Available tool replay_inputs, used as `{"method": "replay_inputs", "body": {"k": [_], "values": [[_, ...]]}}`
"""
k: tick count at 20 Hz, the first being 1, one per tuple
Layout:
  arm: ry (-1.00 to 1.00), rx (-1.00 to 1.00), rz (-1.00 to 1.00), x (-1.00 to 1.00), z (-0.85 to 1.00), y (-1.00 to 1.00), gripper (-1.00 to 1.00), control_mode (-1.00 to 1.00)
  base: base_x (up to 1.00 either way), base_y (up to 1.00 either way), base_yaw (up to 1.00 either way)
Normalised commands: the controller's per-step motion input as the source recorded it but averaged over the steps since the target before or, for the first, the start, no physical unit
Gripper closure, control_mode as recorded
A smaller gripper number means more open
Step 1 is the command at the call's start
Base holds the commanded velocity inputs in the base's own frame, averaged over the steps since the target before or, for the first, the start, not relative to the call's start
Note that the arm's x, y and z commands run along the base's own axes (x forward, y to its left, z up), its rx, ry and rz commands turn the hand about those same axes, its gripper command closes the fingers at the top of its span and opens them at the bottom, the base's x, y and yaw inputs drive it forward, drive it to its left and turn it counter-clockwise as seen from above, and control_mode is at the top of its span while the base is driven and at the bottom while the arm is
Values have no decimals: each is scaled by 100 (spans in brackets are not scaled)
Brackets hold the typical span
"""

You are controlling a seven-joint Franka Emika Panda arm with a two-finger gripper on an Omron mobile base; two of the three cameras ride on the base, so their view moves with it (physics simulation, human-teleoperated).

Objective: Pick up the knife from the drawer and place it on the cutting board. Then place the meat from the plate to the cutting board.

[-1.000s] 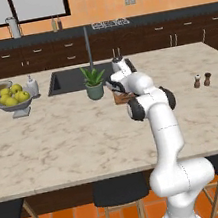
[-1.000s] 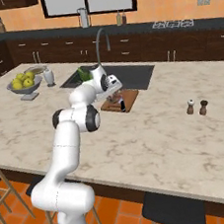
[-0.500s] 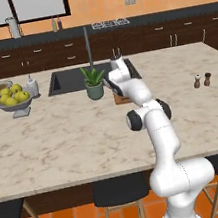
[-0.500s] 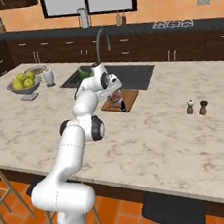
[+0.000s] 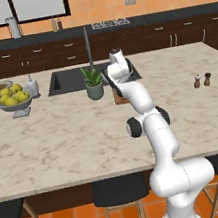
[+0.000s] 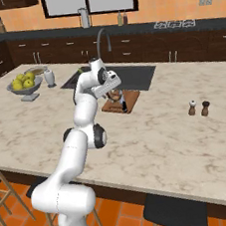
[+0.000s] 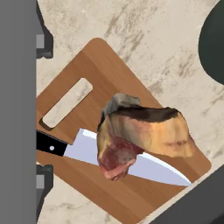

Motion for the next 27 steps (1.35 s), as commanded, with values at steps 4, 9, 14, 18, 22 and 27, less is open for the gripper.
{"method": "replay_inputs", "body": {"k": [4,9,14,18,22,27], "values": [[-1,0,0,-91,-3,52,-100,-100,0,0,0],[34,0,0,-4,83,10,-100,-100,0,0,0],[45,0,0,-2,79,1,-100,-100,0,0,0],[38,5,-1,-51,35,0,-100,-100,0,0,0],[16,12,-6,-100,0,0,-100,-100,0,0,0],[2,12,-8,-100,14,-4,-100,-100,0,0,0]]}}
